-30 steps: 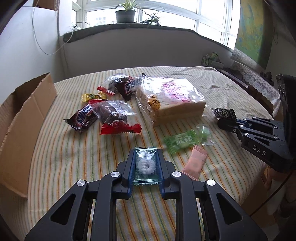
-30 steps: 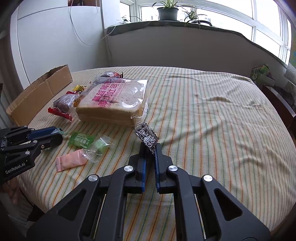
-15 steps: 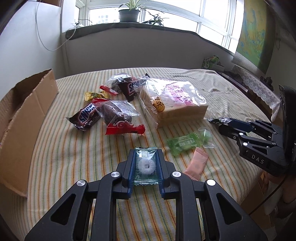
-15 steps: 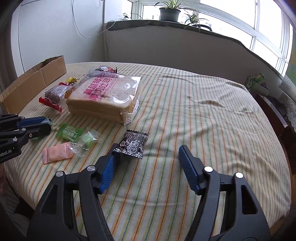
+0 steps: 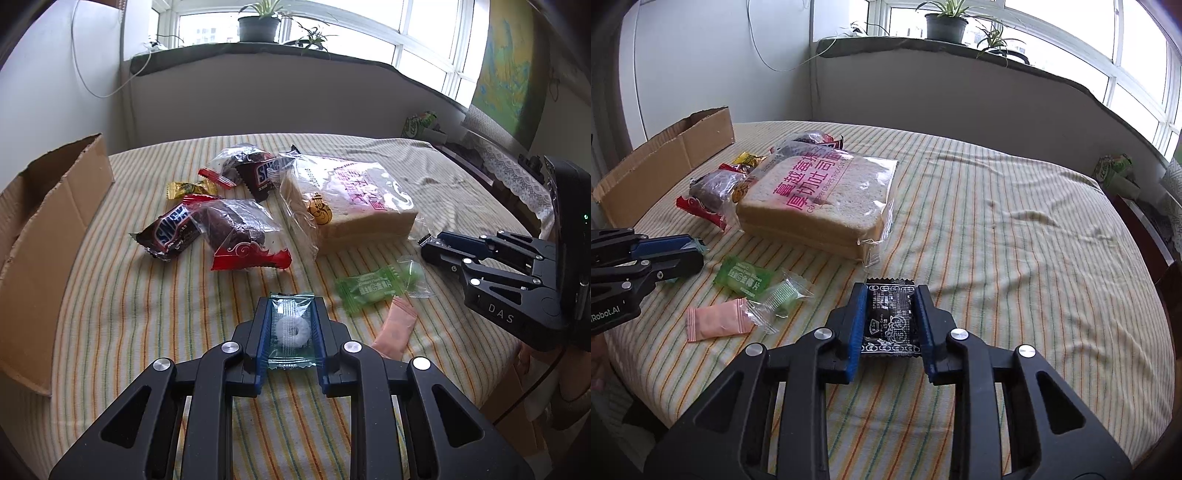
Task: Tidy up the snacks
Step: 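Grasp the clear mint packet with left tool while right tool grasps the black packet, then carry both packets into the cardboard box and open both tools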
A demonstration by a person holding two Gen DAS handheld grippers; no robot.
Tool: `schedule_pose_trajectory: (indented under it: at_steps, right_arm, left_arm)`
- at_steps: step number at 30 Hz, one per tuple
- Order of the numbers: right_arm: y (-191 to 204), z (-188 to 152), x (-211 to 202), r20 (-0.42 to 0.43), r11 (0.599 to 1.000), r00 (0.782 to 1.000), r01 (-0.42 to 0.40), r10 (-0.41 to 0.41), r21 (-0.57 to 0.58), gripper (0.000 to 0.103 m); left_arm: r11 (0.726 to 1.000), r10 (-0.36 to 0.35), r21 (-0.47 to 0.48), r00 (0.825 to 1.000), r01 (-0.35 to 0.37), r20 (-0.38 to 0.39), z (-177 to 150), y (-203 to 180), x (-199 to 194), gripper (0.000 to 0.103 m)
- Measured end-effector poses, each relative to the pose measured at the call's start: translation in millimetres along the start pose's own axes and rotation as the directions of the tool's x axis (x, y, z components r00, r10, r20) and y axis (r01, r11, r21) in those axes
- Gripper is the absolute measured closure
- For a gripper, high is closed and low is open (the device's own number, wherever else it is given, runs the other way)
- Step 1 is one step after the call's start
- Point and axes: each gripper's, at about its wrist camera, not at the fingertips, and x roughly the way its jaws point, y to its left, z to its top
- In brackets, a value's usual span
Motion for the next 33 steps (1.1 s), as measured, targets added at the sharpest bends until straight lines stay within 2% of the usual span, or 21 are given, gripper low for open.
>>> schedule_pose_trajectory:
  at_steps: [8, 14, 17, 23, 27, 33]
  right_arm:
    - [-3, 3, -19, 0.06, 0.999, 0.998, 0.002, -0.004, 0.04, 0.076]
    - [-9, 11, -42, 0.096, 0.997, 0.995, -0.002, -0.005, 0.08, 0.076]
    - [-5, 31, -72, 0.164, 0.998, 0.986, 0.023, -0.032, 0.053, 0.076]
    - [17, 68, -125, 0.283, 0.997, 0.956, 0.072, -0.074, 0.017, 0.076]
    - [40, 79, -131, 0.289, 0.996, 0.954, 0.083, -0.075, -0.014, 0.076]
    - [89, 90, -120, 0.269, 0.994, 0.963, 0.058, -0.033, -0.087, 0.076]
  left_arm:
    - [1.0, -0.003, -0.019, 1.0, 0.003, 0.02, 1, 4, -9, 0.084]
    - [1.0, -0.006, -0.006, 0.995, 0.006, 0.099, 20, -5, -38, 0.084]
    - [1.0, -0.005, 0.019, 0.984, 0.001, 0.18, 37, -10, -64, 0.084]
    - [0.999, -0.009, 0.036, 0.945, -0.003, 0.326, 61, -5, -121, 0.084]
    - [1.0, -0.004, 0.013, 0.935, -0.001, 0.355, 59, 10, -138, 0.084]
    - [0.999, 0.028, -0.049, 0.931, -0.011, 0.365, 44, 45, -149, 0.084]
